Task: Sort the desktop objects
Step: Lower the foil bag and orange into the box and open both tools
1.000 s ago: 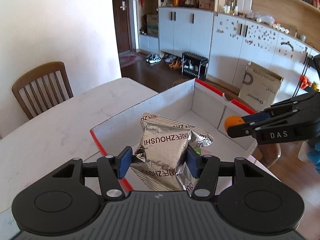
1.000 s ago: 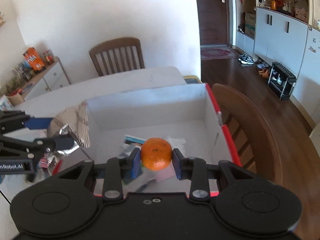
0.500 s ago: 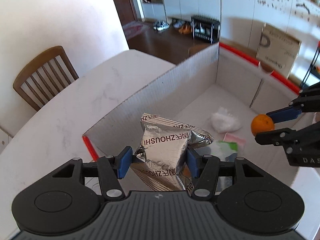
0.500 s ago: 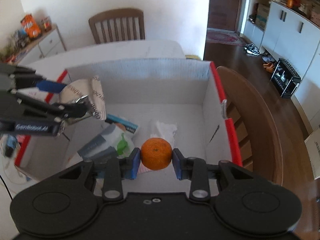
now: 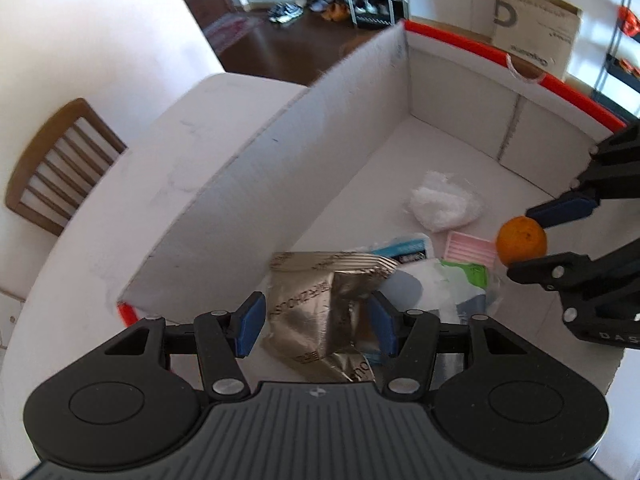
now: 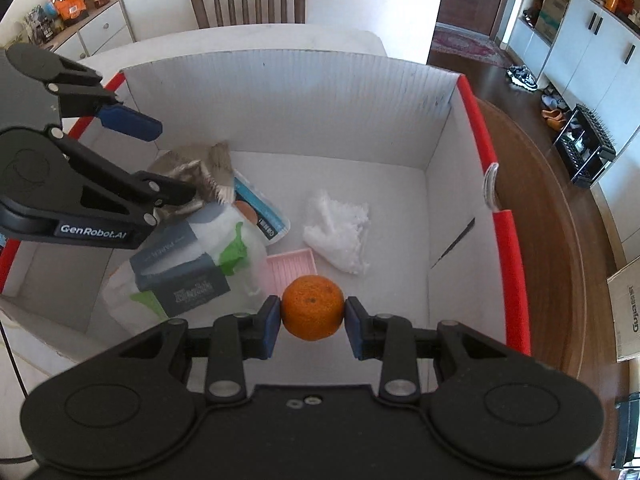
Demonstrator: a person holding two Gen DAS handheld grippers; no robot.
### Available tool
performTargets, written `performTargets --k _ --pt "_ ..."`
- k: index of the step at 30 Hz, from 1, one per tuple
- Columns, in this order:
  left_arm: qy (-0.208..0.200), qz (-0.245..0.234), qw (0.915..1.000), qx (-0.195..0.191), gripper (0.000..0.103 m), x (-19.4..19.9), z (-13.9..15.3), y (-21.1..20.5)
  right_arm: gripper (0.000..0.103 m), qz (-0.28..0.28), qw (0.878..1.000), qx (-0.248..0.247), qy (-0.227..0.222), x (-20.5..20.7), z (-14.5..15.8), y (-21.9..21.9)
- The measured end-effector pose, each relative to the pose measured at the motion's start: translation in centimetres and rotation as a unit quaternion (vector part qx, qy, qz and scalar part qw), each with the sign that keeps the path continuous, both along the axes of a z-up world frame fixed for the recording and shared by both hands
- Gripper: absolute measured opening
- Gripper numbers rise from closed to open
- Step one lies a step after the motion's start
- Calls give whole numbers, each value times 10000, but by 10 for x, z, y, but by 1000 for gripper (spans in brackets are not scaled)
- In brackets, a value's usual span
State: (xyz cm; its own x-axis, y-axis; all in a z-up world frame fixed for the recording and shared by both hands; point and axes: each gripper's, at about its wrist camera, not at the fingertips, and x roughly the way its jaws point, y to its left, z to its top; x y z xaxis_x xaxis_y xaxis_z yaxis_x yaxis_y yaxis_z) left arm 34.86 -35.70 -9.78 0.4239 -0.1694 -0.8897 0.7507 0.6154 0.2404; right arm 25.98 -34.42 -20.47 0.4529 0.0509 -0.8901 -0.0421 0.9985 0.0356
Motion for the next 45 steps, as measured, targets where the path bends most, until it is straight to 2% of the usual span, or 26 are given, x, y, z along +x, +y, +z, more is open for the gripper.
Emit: performTargets --k 6,12,14,27,31,35,37,42,45 --pt "61 -58 10000 -46 56 -1 -2 -3 36 25 10000 5 77 3 -5 0" --pt "32 95 9990 -425 56 -5 9 9 42 26 10000 12 27 1 -1 -5" --pt "24 147 9983 -556 56 -7 14 14 48 31 10000 45 -17 0 3 -5" --pt "-52 387 9899 -1363 56 -34 46 42 51 84 9988 209 -442 -24 37 -1" --pt "-102 432 9863 -1591 56 -44 56 52 65 83 9975 219 -660 -32 48 1" --pt "-104 527 9825 -1784 56 -55 63 64 68 69 9958 323 -858 -39 58 3" --pt "-123 546 9810 -1859 60 -60 65 70 74 51 9949 386 -926 -43 61 3" --pt "-199 572 9780 -1998 63 -73 72 85 81 101 9929 471 -1088 -52 67 10" --pt "-232 607 9756 -2099 72 -80 75 95 88 120 9915 506 -1192 -58 72 13"
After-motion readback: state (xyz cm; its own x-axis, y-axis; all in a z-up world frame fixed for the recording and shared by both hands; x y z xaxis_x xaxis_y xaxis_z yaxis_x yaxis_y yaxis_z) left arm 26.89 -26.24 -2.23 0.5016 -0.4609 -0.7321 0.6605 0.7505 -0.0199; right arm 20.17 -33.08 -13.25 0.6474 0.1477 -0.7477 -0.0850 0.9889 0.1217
